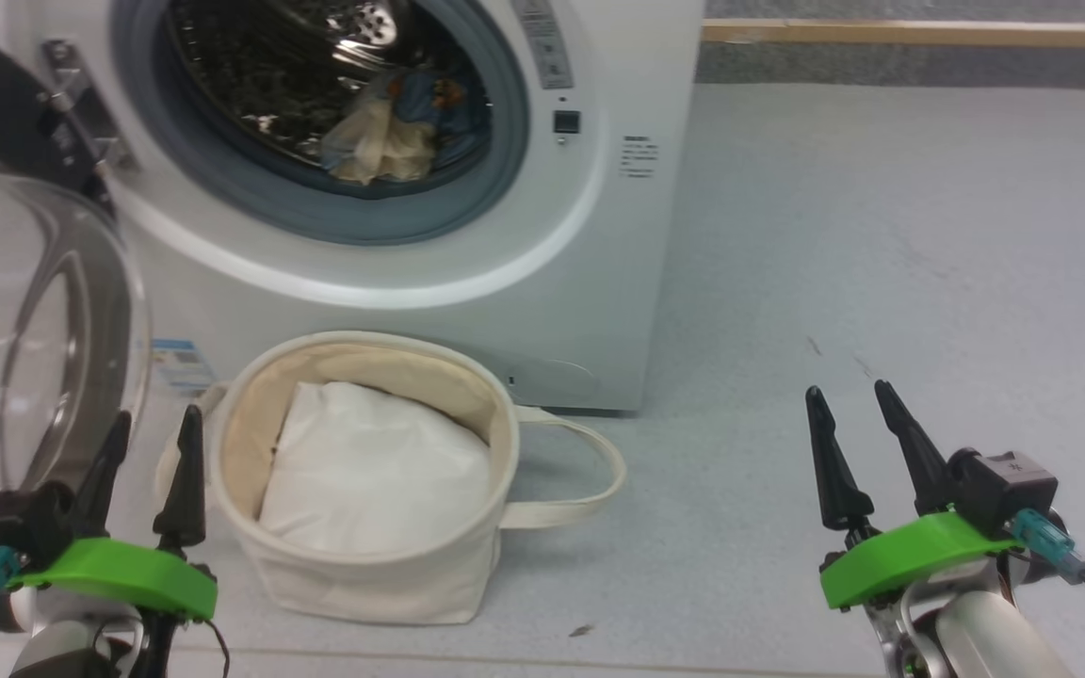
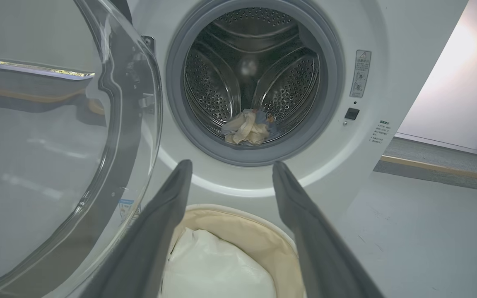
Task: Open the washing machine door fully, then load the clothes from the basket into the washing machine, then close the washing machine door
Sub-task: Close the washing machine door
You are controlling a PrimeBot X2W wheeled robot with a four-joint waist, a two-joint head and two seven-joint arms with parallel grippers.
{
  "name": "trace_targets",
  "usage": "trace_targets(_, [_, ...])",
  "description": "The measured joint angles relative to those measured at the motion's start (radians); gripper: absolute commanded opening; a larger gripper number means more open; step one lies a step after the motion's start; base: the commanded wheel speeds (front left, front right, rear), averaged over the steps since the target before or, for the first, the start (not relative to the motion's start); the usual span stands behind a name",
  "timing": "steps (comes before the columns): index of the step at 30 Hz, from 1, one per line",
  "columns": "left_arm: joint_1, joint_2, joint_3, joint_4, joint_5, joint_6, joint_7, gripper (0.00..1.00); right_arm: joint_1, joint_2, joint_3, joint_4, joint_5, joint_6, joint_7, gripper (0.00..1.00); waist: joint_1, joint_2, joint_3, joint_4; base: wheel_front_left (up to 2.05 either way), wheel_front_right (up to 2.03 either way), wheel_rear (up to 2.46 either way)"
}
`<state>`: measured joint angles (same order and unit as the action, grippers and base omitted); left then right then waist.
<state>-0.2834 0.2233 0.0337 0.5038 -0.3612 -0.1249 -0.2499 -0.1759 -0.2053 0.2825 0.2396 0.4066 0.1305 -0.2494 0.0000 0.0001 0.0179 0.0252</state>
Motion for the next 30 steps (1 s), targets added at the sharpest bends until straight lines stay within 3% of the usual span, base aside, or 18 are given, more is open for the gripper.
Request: trace_targets(30, [0.004, -0.030, 0.052, 0.019, 0.089, 0.003, 0.000, 1.00, 0.017, 0.006, 0.046, 0.024, 0.009, 0.000, 0.000, 1.00, -0.0001, 0.0000, -0.053, 0.402, 0.00, 0.00, 0.00])
